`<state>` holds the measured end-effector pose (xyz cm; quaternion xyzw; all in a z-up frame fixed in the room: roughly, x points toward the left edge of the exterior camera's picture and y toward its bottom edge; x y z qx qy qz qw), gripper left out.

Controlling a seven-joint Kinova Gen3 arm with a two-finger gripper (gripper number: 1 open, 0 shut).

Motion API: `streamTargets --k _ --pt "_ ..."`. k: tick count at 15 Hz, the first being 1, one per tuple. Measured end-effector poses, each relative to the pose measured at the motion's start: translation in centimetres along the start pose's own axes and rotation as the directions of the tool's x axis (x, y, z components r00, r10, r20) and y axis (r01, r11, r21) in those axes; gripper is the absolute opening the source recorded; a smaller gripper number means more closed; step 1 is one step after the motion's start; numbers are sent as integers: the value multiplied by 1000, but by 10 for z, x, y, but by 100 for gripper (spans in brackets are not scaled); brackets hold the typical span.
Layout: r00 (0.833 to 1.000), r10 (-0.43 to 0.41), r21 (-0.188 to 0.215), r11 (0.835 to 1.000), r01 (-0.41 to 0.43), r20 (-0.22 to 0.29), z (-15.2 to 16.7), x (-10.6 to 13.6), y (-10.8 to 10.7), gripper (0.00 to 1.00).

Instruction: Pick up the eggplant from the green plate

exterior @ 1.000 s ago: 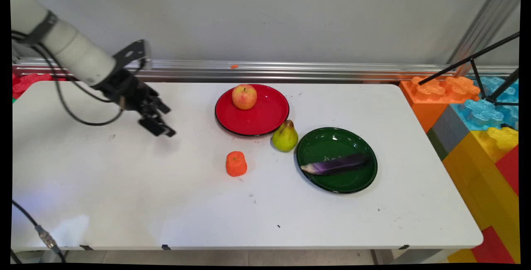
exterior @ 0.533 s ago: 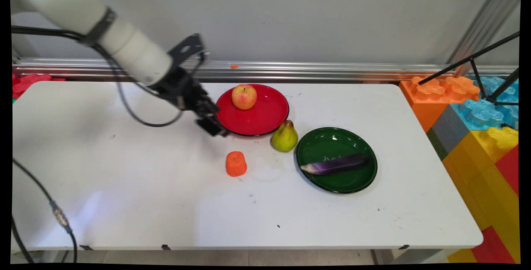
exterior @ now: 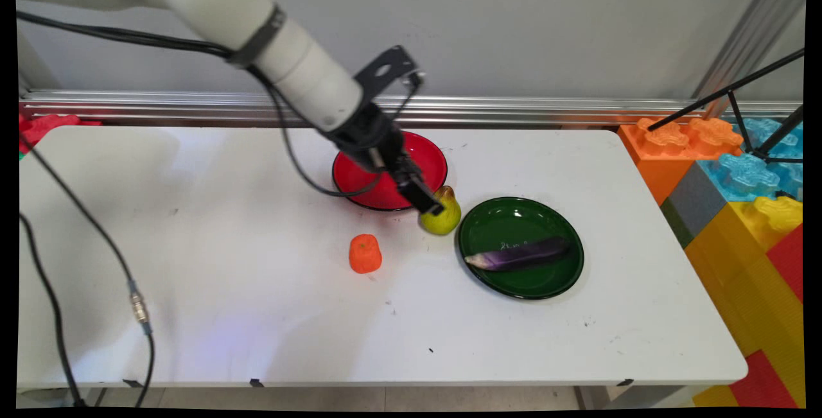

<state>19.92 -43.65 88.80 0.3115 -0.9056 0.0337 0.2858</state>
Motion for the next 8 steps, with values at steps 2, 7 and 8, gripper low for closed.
streamTargets --k 2,7,8 --pt "1000 -3 -12 1000 3 -11 11 14 5 100" --pt "999 2 -51 999 -4 -41 50 40 17 100" --pt "999 5 -57 998 -7 -43 60 43 19 100"
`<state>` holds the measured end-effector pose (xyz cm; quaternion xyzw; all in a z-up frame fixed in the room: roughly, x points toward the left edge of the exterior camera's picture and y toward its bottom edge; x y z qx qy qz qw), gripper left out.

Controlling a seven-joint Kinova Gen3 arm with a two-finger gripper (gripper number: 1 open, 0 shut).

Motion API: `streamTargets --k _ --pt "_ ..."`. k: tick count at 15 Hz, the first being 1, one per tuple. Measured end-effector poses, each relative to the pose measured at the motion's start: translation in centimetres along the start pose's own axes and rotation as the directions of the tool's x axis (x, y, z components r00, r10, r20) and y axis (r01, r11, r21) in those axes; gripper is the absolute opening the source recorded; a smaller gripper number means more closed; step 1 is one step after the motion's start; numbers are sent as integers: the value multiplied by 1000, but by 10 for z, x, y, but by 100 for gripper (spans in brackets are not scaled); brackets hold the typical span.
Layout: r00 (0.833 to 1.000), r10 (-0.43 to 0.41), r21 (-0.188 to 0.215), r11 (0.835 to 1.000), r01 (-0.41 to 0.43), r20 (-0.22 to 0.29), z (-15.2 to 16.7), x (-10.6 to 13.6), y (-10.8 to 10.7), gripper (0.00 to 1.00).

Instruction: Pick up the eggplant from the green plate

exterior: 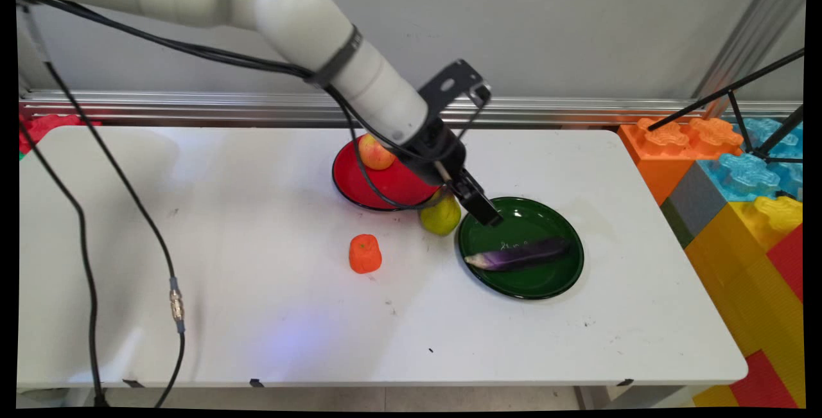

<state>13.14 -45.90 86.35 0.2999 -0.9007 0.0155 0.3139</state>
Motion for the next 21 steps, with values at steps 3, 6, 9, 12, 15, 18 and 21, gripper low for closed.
streamTargets --k 3,6,9,12,15,18,21 --pt "1000 6 -11 1000 -6 -4 21 1 2 100" --pt "1000 11 -22 1000 -11 -5 46 -1 3 100" --pt "1000 14 -28 1000 -14 -6 69 -4 5 100" --pt "1000 17 -28 999 -17 -8 93 -6 4 100" --pt "1000 22 -28 999 -23 -11 116 -7 4 100" --pt "999 29 -25 999 -29 -15 134 -7 3 100" --pt "999 34 -22 999 -34 -17 146 -5 3 100"
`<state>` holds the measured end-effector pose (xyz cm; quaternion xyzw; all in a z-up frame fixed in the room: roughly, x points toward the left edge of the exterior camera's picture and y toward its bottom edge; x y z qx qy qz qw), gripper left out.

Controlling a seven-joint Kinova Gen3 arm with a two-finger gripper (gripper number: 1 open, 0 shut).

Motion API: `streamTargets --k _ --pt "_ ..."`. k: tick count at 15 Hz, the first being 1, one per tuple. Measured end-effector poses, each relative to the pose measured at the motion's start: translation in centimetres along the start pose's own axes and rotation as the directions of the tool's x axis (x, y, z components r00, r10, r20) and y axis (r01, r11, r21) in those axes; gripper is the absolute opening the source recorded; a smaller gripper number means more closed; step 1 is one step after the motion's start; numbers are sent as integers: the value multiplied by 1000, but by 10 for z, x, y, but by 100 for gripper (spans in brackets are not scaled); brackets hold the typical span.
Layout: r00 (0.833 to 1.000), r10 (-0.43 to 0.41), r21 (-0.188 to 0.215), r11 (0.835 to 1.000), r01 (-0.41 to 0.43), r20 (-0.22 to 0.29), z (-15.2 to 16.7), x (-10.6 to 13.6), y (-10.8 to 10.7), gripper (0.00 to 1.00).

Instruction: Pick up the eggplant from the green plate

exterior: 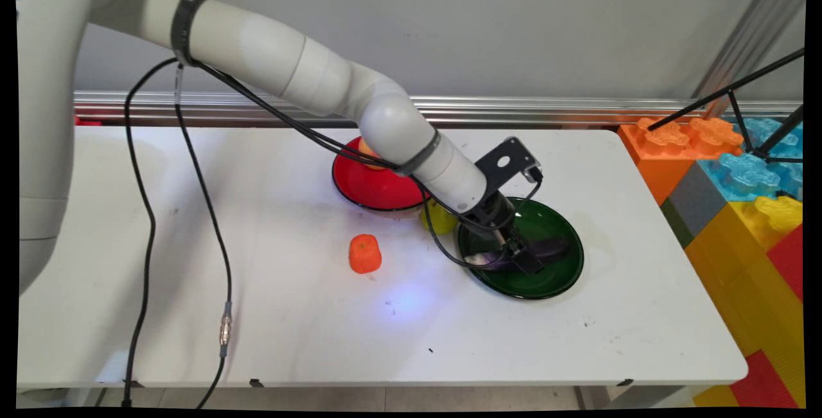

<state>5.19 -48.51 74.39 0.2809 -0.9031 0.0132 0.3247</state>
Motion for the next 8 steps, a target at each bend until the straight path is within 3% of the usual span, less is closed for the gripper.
streamTargets --k 8 --pt "1000 3 3 1000 -3 -8 18 5 -1 100"
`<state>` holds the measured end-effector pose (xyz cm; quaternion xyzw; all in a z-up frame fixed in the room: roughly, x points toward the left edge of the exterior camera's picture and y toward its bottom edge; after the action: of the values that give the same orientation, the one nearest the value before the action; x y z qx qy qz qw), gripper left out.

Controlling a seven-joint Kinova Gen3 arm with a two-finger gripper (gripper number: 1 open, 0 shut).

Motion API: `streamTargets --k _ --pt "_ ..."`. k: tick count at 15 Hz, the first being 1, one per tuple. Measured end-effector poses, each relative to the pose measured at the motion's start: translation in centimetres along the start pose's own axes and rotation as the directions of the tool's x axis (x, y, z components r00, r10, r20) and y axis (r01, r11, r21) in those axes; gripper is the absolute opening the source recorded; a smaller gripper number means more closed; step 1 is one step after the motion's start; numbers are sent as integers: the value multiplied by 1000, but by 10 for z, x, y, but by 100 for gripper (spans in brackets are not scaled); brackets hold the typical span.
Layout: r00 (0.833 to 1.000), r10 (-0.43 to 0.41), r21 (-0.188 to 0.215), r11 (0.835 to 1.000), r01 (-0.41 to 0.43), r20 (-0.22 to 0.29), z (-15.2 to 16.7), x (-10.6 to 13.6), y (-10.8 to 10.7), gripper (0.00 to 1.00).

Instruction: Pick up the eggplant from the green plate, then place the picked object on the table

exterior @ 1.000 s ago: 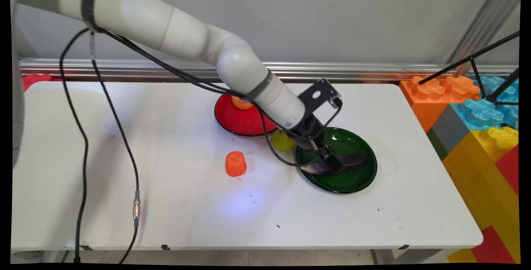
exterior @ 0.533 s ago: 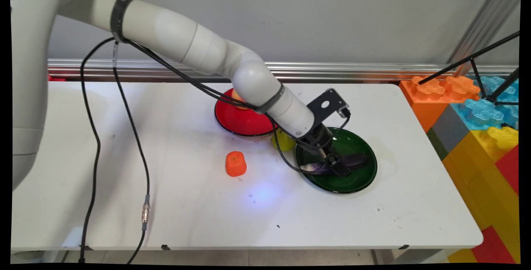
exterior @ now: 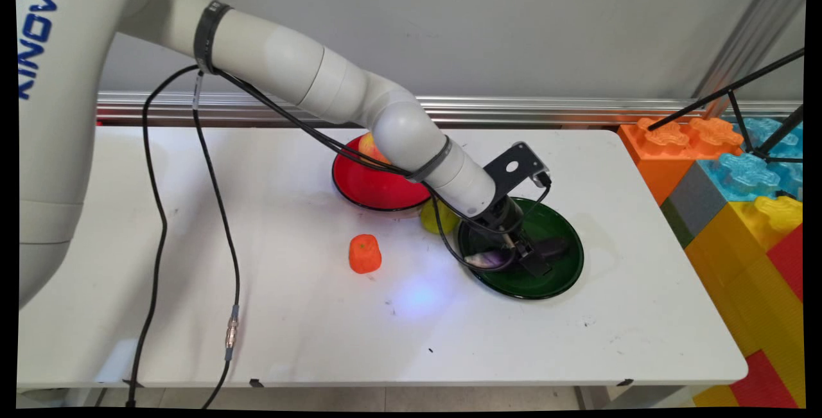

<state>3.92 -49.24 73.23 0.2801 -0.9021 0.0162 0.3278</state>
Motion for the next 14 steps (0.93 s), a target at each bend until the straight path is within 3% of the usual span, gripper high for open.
streamTargets --k 4,5,14 --pt "1000 5 2 1000 -5 -3 1 1 -1 100" --pt "1000 7 3 1000 -7 -4 1 0 -2 0" --pt "1000 20 -1 1000 -20 -4 -2 1 -1 0"
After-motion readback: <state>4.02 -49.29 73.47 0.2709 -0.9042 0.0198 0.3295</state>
